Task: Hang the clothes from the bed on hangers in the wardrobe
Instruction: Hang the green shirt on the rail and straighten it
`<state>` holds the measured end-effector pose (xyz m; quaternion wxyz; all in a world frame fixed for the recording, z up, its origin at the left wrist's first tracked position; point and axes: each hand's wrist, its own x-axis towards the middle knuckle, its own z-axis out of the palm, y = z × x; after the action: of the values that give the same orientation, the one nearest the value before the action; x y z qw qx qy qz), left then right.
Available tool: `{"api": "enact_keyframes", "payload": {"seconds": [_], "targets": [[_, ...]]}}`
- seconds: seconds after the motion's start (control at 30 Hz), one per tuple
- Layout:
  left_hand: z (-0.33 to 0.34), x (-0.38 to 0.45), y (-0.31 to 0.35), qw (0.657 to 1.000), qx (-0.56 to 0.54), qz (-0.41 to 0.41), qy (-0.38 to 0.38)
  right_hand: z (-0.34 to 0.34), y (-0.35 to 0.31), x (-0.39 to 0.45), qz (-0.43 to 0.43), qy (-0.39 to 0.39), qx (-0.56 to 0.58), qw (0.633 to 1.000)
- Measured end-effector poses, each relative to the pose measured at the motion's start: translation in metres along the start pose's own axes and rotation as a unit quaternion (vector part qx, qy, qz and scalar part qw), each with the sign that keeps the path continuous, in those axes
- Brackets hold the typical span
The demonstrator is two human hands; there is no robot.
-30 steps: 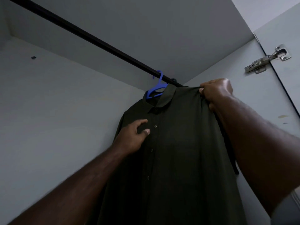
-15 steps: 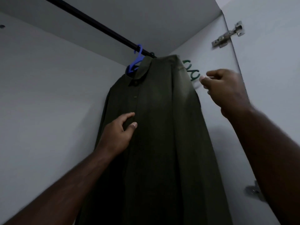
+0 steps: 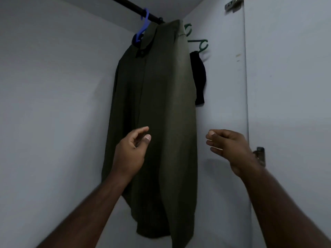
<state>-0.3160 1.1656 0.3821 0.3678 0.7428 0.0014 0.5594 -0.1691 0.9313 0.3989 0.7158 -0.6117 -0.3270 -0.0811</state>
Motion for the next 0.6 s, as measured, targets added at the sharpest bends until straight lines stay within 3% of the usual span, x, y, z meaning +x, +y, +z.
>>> {"api": "enact_keyframes", "payload": {"seconds": [0.13, 0.3, 0.4, 0.6], "targets": [[0.024, -0.045, 0.024, 0.990, -0.054, -0.129, 0.011, -0.006, 0.022, -0.011, 0.057, -0.081, 0.016, 0.995], [0.053, -0.095, 0.055, 0.927, -0.188, -0.322, -0.019, -0.013, 0.034, -0.031, 0.127, -0.180, 0.025, 0.975], [0.055, -0.114, 0.071, 0.908, -0.210, -0.362, -0.003, -0.025, 0.026, -0.042, 0.128, -0.169, 0.047, 0.976], [0.043, -0.135, 0.092, 0.906, -0.203, -0.370, 0.031, -0.057, 0.005, -0.076, 0.099, -0.146, 0.084, 0.981]]}}
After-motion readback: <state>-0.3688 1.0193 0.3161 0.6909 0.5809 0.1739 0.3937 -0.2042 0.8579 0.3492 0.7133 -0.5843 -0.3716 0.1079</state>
